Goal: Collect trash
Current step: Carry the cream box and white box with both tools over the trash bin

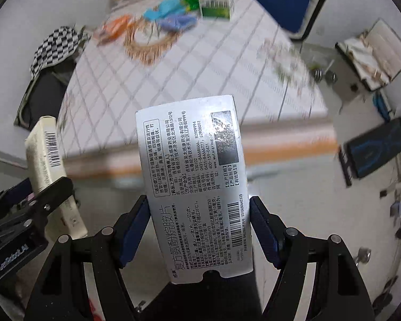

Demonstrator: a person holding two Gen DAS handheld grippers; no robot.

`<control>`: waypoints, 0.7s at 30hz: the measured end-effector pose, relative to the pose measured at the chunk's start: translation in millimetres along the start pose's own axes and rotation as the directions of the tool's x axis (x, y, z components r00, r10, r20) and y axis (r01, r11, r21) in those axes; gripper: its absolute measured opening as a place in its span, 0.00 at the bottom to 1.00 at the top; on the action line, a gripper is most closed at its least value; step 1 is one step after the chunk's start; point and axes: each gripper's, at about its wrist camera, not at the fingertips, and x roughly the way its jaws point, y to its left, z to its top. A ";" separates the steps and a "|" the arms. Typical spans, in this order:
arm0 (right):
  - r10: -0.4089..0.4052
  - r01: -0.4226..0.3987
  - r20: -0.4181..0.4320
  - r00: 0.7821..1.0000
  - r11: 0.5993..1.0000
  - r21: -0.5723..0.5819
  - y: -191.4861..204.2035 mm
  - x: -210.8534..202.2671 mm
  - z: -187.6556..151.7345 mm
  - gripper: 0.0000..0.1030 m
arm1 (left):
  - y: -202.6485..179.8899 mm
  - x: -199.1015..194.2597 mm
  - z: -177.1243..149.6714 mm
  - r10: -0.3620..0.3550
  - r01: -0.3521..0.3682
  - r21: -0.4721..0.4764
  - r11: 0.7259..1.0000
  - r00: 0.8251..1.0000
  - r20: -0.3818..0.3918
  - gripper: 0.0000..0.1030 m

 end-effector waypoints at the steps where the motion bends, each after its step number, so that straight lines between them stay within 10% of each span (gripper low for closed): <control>1: 0.004 -0.004 -0.023 1.000 1.000 0.000 0.1 8.6 -12.7 0.74 | 1.2 12.5 -12.7 -0.002 0.002 -0.002 1.000 1.000 -0.031 0.73; 17: 0.193 -0.124 -0.329 0.925 0.968 0.220 -65.1 321.0 -129.3 0.74 | 57.1 334.9 -113.8 -0.241 0.136 -0.298 0.945 0.904 -0.352 0.74; 21: 0.245 -0.165 -0.337 0.909 0.955 0.248 -70.3 410.9 -133.1 0.74 | 66.8 390.1 -116.3 -0.232 0.137 -0.282 0.949 0.913 -0.336 0.81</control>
